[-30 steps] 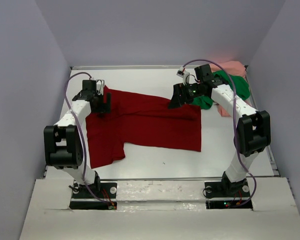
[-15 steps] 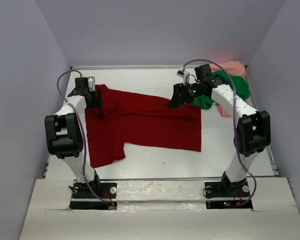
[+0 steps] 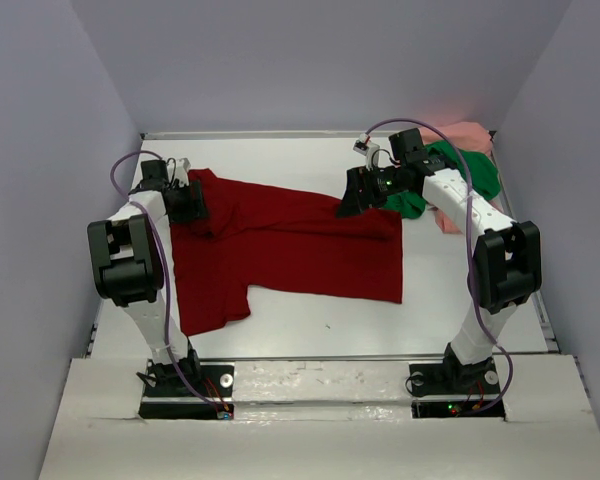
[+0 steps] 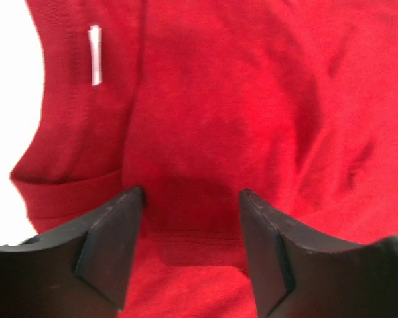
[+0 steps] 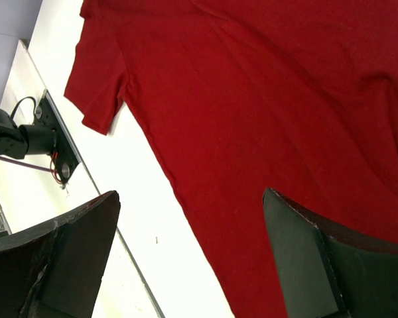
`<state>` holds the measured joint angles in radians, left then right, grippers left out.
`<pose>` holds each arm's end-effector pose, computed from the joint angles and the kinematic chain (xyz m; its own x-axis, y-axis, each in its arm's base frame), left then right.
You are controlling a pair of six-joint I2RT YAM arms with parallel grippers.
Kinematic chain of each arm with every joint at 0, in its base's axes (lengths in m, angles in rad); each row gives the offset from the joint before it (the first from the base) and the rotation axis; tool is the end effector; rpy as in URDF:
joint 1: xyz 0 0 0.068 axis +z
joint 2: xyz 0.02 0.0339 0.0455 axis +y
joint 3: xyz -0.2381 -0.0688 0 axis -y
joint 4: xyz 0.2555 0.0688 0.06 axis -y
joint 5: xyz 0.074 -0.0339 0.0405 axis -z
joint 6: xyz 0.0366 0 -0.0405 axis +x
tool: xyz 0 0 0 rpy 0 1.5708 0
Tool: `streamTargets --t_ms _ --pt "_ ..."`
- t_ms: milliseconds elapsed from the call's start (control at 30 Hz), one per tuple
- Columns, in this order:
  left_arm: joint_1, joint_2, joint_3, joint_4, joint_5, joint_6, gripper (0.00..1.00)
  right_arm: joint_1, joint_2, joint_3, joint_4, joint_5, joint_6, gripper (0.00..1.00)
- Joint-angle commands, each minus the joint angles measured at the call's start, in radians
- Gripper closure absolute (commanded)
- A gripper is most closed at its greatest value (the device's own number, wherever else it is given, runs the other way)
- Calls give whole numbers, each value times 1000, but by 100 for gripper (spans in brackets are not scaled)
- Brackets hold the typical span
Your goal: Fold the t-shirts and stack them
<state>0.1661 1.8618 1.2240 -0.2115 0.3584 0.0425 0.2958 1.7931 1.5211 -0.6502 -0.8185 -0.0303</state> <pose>0.3974 0.0536 0.1564 -0.7367 -0.0832 -0.6711 0.1051 0.9663 -0.2351 0.3696 0.1406 0.2560 -0.7432 -0.2481 -0.6214 -0.6439 0.5178 0.5633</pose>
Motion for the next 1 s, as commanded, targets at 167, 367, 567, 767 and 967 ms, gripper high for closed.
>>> streamTargets --t_ms 167,367,567,767,967 --pt "7 -55 25 24 120 -13 55 5 -18 -3 26 -7 -7 7" --pt "12 -56 9 23 77 -10 87 5 -31 2 26 5 -10 7" --pt "32 -102 -11 21 -31 -9 100 5 -31 1 26 5 -10 7" --pt "35 -200 -44 20 -157 10 100 5 -29 2 26 2 -8 7" --pt "38 -208 -40 -8 -24 31 57 5 -23 11 26 -7 -3 7"
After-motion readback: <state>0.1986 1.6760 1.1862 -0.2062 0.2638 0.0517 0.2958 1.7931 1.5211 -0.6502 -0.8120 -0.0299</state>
